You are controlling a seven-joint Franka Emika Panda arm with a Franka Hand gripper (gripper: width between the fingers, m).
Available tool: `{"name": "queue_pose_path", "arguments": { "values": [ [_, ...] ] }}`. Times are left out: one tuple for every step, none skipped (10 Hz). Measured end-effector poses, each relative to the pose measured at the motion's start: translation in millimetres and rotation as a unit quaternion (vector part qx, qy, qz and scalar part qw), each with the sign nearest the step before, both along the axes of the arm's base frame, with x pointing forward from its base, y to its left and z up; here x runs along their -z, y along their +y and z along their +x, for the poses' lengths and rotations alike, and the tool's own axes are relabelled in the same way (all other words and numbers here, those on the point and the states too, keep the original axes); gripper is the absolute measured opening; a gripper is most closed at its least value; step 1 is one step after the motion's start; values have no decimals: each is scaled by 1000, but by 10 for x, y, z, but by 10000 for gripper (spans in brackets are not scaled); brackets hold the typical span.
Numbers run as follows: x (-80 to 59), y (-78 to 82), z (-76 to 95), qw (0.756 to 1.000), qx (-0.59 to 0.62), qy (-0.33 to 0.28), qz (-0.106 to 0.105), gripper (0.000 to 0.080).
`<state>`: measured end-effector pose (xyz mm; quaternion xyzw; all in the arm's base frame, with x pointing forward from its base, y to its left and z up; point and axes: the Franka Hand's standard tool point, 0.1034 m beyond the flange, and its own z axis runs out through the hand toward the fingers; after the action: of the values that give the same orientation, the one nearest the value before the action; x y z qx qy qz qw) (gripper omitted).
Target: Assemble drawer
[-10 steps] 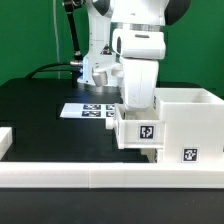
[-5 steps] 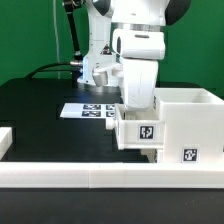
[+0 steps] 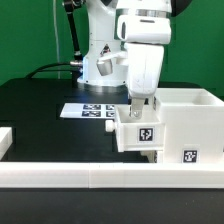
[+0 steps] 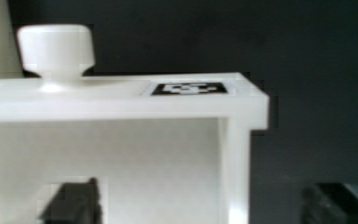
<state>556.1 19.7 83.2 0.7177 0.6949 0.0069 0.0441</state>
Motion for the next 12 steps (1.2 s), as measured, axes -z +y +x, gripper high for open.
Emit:
{"name": "queue_pose_path", "arguments": {
  "values": [
    [-97, -51, 12, 1000, -1, 3, -5, 630],
    [-233, -145, 62, 1000, -5, 8, -13, 644],
    [-318, -263, 121, 1000, -18, 10, -18, 648],
    [-334, -415, 138, 999, -21, 12, -20, 648],
    [-294, -559, 127, 999, -30, 17, -22, 648],
    [-259, -678, 173, 999, -43, 20, -21, 649],
    [-180, -781, 196, 998, -51, 24, -20, 649],
    [-94, -825, 215, 998, -53, 29, -18, 649],
    [-23, -826, 236, 998, -53, 32, -17, 649],
    [41, -817, 250, 998, -54, 35, -15, 649],
    [114, -801, 256, 998, -54, 39, -13, 649],
    [153, -796, 241, 998, -48, 42, -8, 649]
  ]
}}
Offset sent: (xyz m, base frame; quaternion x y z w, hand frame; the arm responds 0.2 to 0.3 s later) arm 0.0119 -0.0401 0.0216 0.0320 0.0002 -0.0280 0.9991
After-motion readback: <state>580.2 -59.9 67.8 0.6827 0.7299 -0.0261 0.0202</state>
